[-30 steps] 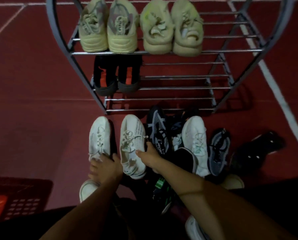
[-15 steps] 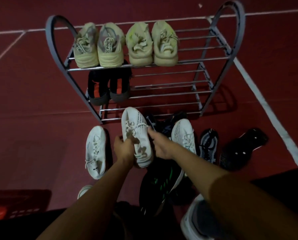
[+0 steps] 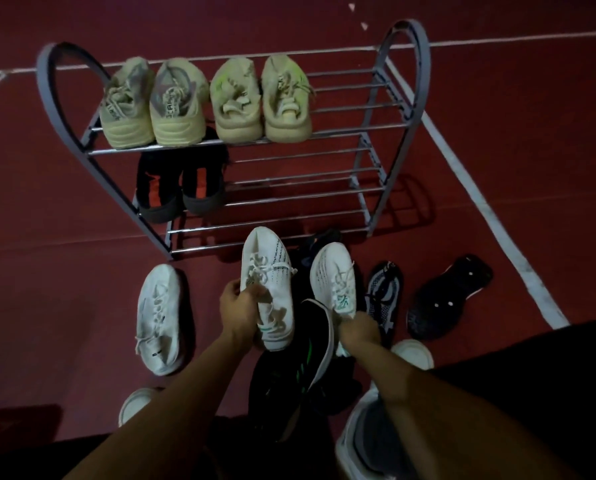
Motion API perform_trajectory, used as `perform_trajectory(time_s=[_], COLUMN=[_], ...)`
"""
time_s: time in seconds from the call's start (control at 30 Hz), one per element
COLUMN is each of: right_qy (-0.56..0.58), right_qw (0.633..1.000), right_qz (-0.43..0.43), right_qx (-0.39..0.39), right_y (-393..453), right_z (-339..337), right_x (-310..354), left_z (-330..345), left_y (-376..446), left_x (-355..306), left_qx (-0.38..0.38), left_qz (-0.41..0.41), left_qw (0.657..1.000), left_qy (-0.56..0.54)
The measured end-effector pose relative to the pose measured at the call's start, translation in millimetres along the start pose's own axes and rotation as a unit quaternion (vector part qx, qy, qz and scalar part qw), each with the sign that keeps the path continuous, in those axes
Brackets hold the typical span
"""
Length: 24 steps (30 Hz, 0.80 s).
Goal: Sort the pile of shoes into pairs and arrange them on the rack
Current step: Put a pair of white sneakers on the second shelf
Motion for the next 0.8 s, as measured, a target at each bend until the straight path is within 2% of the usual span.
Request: perform_trajectory(time_s=[0.07, 0.13, 0.33, 0.47, 0.57, 0.63, 0.7, 0.8], right_qy=[-0.041, -0.009, 0.153, 0.199, 0.156, 0.117, 0.091, 0.111], right_qw=[0.992, 0.974, 0.912, 0.902, 0.919, 0.93, 0.936, 0.945], right_qz=[-0.077, -0.147, -0.266, -0.29, -0.293, -0.291, -0.289, -0.26], right_qx=[-0.096, -0.172, -0.273, -0.252, -0.212, -0.19, -0.177, -0.162], right_y=[-6, -13, -28, -22, -6, 5, 18, 41], right_z=[-28, -50, -84, -96, -112, -117, -116, -100], right_x=[16, 35, 104, 153, 197, 228, 258, 288], left_z=[0, 4, 37, 56, 53, 49, 42, 21], left_y=[-1, -4, -10, -12, -4, -5, -9, -5], left_x=[-3, -14, -56, -86, -112, -130, -142, -138], left_qx=[-0.009, -0.007, 0.043, 0.081, 0.088, 0.091, 0.081, 0.045], left_qz=[0.001, 0.02, 0.077, 0.085, 0.083, 0.108, 0.134, 0.121], left_qw=[1.0, 1.0, 0.995, 0.988, 0.985, 0.985, 0.986, 0.989], left_qy=[-0.012, -0.016, -0.053, -0.1, -0.126, -0.1, -0.065, -0.077])
Point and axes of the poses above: each hand's wrist, its own y-axis towards the middle knuckle, its own z-axis out of the palm, x = y × z, the point moved 8 cm from there along y, towards the middle knuckle, and after that the axes turned 9 degrees about -z, right-handed, at the moved point
